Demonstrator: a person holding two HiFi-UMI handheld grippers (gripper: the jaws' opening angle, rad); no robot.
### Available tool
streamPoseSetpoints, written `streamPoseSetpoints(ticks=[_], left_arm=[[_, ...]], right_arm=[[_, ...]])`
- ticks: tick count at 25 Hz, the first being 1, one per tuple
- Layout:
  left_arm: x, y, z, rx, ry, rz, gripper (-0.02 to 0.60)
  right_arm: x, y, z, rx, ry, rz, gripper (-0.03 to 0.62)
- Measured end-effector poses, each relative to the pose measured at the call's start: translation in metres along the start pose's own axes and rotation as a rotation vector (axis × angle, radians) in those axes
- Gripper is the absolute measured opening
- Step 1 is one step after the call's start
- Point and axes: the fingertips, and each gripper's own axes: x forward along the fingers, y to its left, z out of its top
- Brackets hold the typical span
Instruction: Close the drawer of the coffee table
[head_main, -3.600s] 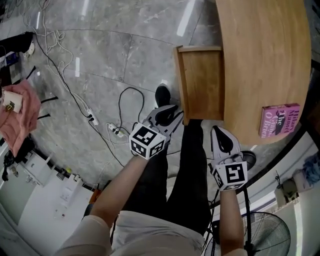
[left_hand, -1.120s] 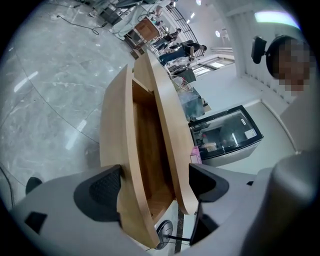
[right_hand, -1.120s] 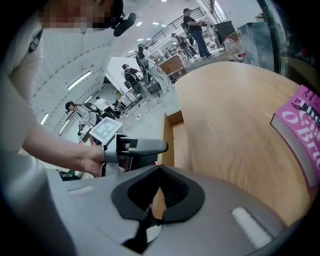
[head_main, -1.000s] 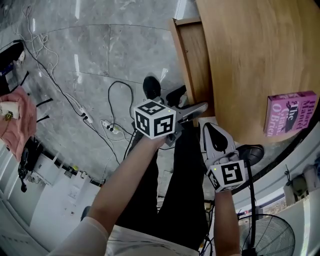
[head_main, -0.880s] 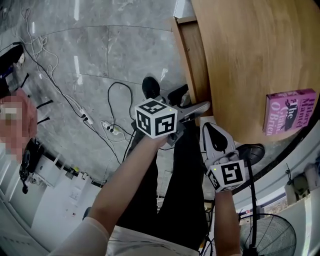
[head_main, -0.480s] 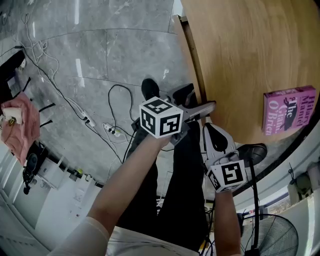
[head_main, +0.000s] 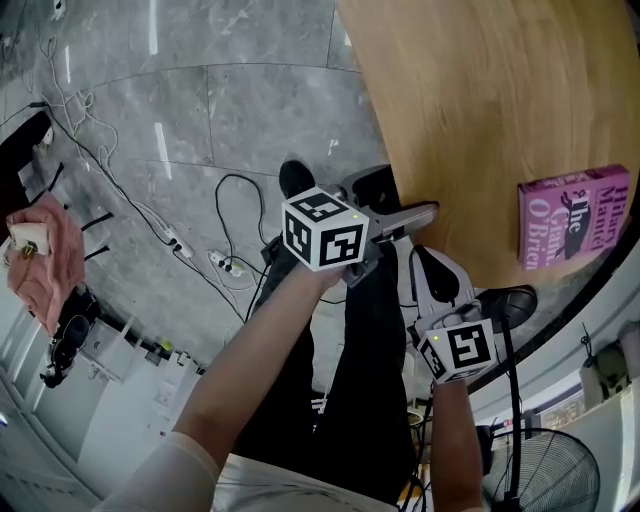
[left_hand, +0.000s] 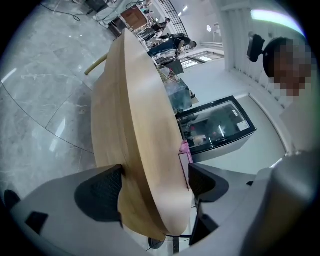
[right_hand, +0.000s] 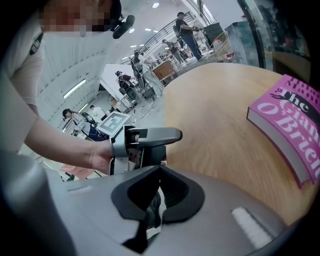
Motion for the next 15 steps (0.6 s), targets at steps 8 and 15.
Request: streamPoseSetpoints(ticks=[8, 15], left_arm=[[0.022, -0.010, 0.004, 0.019, 0.015, -0.037, 0.408], [0.023, -0.007, 0.004, 0.028, 0.012, -0.032, 0.403]], right_arm=[[-0.009, -0.016, -0.006, 0.039, -0.013, -0.007, 0.011], [-0.013, -0.025, -0.008, 0.064, -0.034, -0.019, 0.011]])
